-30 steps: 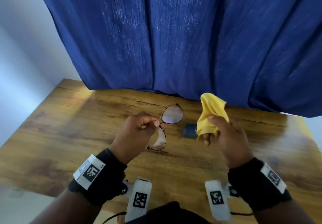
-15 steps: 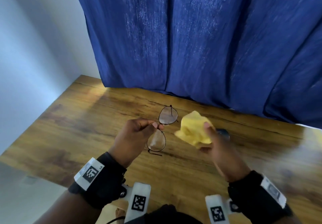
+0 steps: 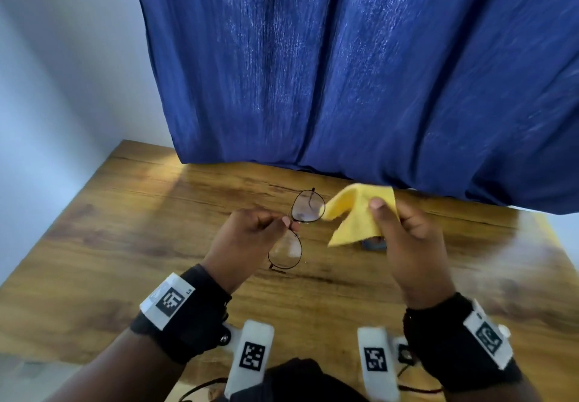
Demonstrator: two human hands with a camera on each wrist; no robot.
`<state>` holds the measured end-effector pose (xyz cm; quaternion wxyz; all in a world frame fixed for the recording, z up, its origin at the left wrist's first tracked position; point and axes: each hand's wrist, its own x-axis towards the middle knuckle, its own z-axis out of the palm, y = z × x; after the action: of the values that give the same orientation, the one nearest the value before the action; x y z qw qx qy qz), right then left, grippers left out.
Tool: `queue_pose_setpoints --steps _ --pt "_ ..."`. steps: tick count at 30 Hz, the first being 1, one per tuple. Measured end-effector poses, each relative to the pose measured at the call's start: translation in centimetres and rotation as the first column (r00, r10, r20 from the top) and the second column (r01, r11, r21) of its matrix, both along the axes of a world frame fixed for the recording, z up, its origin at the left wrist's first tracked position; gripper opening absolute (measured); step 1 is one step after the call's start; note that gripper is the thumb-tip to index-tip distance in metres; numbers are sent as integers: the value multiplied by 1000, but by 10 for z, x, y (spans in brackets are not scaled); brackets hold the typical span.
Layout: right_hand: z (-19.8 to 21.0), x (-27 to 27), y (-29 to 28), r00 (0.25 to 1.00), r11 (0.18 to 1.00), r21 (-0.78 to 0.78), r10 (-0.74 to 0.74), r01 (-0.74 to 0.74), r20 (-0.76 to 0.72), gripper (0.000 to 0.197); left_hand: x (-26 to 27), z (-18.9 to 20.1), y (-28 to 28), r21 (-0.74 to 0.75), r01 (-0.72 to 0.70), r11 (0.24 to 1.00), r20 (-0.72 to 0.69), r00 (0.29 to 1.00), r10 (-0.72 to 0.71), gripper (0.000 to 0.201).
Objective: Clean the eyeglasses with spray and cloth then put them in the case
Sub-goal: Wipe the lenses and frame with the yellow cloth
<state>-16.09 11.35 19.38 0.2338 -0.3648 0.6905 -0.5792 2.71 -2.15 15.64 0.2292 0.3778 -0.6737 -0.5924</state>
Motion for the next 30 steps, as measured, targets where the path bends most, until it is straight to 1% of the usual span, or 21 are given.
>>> queue_pose_setpoints --steps 1,2,3,4,5,6,7,8,9,11,13,15,17,19,20,23,24,26,28,30 --pt "5 8 -6 987 999 -32 37 -43 -154 30 2 0 -2 -13 25 1000 3 1000 -25 21" --pt "8 16 -12 954 994 -23 98 -109 -285 35 2 1 -4 -31 40 999 3 999 -39 23" --pt "8 25 -20 896 986 29 162 -165 -413 34 3 1 -6 -49 51 997 7 999 -50 25" --pt "5 32 -26 829 972 106 233 -209 -509 31 3 3 -8 -62 54 997 13 998 -53 28" --pt "0 35 -31 772 958 170 287 -232 -567 30 4 5 -9 -73 58 996 22 998 -56 30" --pt "-6 35 -33 762 951 187 310 -247 -568 35 5 7 -10 -83 70 994 26 997 -68 31" --pt "-10 34 -34 795 952 164 306 -259 -523 41 7 8 -11 -91 88 992 29 996 -86 29" --pt "-12 30 -35 835 953 139 301 -267 -460 43 8 8 -13 -98 101 990 33 995 -98 26" --pt "-13 26 -35 858 953 132 302 -272 -415 42 8 8 -13 -109 113 988 36 993 -110 25" --pt "-14 17 -34 857 954 150 298 -258 -421 31 7 9 -12 -129 114 985 42 993 -109 24" --pt "-14 8 -34 840 963 167 268 -214 -471 11 3 10 -7 -149 112 982 43 993 -107 23" --pt "-13 0 -34 780 967 171 252 -187 -573 13 -3 12 -2 -174 112 978 40 994 -106 23" --pt "-9 -10 -31 660 950 196 309 -242 -685 23 -9 12 3 -214 112 970 56 993 -102 22" --pt "-4 -20 -28 525 913 283 402 -294 -750 40 -14 15 7 -252 124 960 79 991 -107 21" --pt "-1 -25 -27 487 901 321 430 -293 -760 47 -15 17 9 -270 144 952 100 988 -121 21" --pt "6 -39 -23 453 898 328 433 -294 -779 55 -21 25 17 -340 174 924 165 978 -124 20" --pt "7 -42 -22 426 898 325 428 -295 -797 56 -23 26 18 -347 168 923 166 979 -116 20" --pt "10 -48 -19 357 896 326 423 -300 -833 59 -26 28 22 -339 151 929 143 984 -108 20" --pt "10 -52 -14 322 884 344 441 -317 -838 60 -29 27 25 -322 118 939 111 990 -86 21" --pt "9 -53 -9 293 875 351 450 -333 -844 53 -32 22 25 -272 61 960 56 997 -48 22"
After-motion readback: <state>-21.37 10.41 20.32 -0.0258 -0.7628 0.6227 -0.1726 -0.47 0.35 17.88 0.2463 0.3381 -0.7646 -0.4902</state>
